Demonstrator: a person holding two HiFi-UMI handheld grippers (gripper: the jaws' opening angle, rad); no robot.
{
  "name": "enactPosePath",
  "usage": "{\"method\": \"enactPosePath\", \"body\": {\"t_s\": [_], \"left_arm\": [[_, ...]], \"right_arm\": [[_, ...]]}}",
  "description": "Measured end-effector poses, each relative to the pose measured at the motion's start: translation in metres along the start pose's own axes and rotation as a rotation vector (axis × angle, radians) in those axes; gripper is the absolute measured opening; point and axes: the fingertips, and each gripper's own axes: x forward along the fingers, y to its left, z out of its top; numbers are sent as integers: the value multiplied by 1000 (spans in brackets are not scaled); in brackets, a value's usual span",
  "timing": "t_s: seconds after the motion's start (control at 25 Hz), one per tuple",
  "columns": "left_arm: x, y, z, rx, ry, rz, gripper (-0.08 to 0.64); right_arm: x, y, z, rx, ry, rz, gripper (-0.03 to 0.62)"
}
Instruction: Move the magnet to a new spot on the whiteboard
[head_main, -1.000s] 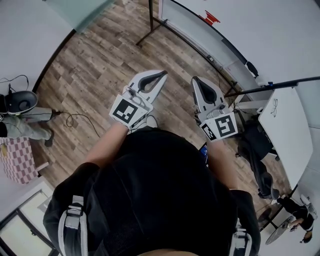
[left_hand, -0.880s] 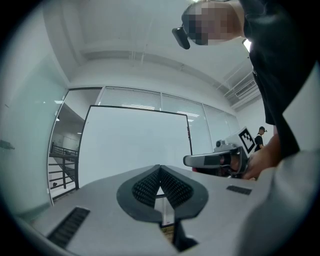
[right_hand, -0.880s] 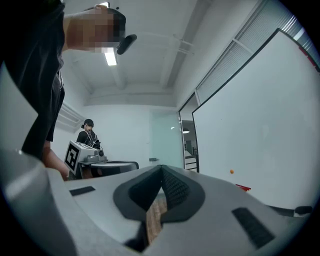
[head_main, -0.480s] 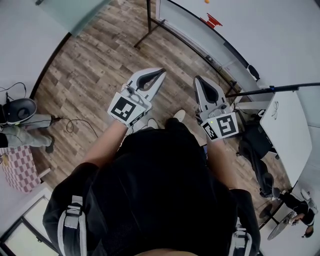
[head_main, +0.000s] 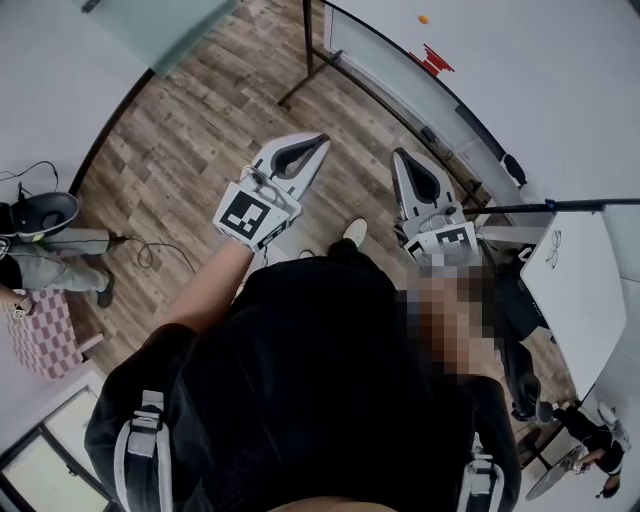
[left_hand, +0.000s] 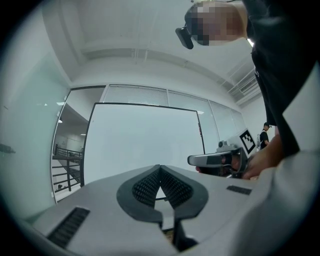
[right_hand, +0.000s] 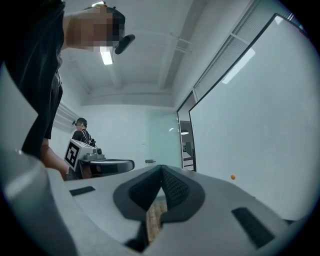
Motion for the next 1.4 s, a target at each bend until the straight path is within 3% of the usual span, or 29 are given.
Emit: {"method": "enactPosePath", "body": {"t_s": [0.84,1.16,1.4], "left_arm": [[150,53,2,8,6,66,3],[182,68,-3,4,13,91,3],[191,106,-10,9,14,82,3]], "right_arm": [[55,-156,3,-4,2,55,-5],[76,-192,-4,14,1,72,-5],[111,-197,-10,7,12,67,-5]]}}
